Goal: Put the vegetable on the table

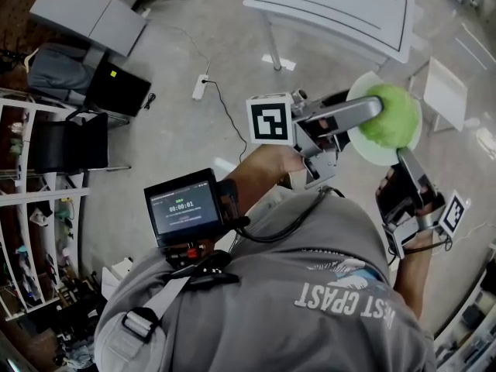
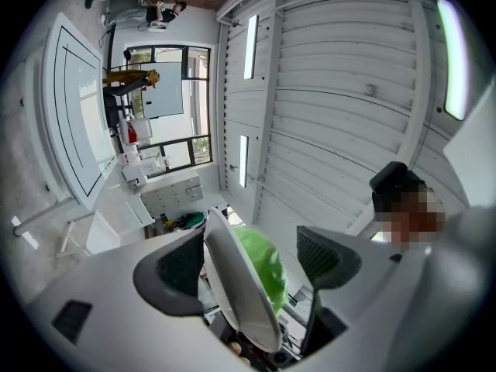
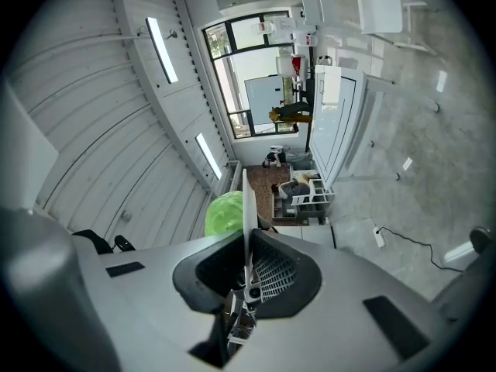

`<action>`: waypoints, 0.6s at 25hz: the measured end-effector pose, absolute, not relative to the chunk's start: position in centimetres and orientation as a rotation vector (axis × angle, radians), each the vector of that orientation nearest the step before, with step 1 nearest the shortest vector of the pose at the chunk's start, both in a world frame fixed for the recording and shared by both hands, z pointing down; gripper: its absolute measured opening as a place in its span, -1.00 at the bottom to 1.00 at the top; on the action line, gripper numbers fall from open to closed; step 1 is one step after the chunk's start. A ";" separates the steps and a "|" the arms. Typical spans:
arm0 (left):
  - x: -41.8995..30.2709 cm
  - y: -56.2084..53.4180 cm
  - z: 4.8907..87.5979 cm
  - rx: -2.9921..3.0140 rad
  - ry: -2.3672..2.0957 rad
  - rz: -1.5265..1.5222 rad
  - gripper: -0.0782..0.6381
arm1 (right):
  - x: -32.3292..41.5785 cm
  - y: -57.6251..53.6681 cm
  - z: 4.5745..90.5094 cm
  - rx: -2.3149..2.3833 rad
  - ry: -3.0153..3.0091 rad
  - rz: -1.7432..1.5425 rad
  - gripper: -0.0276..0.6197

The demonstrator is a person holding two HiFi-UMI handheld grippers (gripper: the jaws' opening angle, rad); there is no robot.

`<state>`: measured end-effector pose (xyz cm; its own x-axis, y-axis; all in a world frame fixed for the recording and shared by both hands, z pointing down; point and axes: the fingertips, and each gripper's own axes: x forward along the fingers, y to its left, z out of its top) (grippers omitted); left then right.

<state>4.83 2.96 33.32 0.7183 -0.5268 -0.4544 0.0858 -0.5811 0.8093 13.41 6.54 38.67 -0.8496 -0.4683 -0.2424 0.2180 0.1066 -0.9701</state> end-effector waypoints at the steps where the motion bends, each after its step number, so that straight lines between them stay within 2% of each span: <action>1: 4.8 3.0 33.3 2.036 -0.340 -0.880 0.24 | 13.4 6.5 38.7 -0.236 1.883 -1.799 -0.85; 15: 4.1 3.4 34.4 2.019 -0.431 -0.937 0.24 | 13.5 6.5 39.1 -0.201 1.907 -1.835 -0.85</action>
